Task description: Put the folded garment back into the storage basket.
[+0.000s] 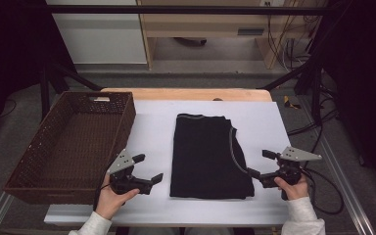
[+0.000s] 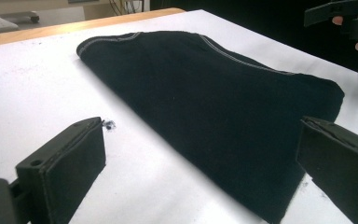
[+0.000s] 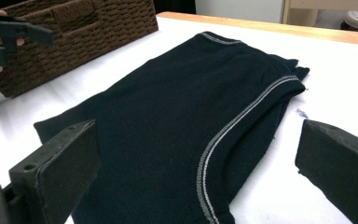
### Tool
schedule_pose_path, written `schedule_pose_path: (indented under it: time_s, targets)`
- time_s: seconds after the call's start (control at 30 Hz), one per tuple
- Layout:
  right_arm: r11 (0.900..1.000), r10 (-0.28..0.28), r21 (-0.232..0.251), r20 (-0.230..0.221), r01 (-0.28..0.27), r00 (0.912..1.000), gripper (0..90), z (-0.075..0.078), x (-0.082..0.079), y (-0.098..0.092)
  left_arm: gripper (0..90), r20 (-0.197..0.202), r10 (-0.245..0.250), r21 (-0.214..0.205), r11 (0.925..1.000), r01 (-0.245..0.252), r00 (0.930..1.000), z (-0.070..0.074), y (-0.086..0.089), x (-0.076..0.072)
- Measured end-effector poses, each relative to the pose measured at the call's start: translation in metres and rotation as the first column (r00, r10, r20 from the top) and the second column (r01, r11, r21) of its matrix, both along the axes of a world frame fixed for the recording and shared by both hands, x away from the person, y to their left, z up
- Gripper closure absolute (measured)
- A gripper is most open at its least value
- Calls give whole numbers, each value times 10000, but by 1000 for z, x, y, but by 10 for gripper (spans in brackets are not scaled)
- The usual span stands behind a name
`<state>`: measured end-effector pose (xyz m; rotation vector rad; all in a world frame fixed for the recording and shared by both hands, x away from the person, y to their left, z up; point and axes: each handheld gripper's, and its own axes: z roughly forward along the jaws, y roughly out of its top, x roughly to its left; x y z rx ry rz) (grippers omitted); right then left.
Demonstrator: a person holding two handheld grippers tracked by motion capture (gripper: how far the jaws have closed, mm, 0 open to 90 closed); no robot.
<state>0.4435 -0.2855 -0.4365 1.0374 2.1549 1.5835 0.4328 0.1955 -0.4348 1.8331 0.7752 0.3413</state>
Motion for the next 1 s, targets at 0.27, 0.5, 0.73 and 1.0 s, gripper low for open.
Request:
schedule_pose_path:
  time_s: [0.27,0.5,0.73,1.0]
  targets:
    - [10000,5,22,-33,-5,10000,3,0,0,0,14,-40,19,24,10000,-19,10000,-1,-2,1]
    - [9999,-16,-131,-156,14,9999,3,0,0,3,13,-148,59,33,10000,-58,9999,0,-4,3]
    - [9998,-72,-177,-201,68,9998,3,1,0,5,12,-300,83,167,9998,-78,9995,0,-10,6]
    - [9990,-166,-424,-413,148,9990,3,0,-1,10,7,-401,175,52,9998,-173,9990,5,-15,10]
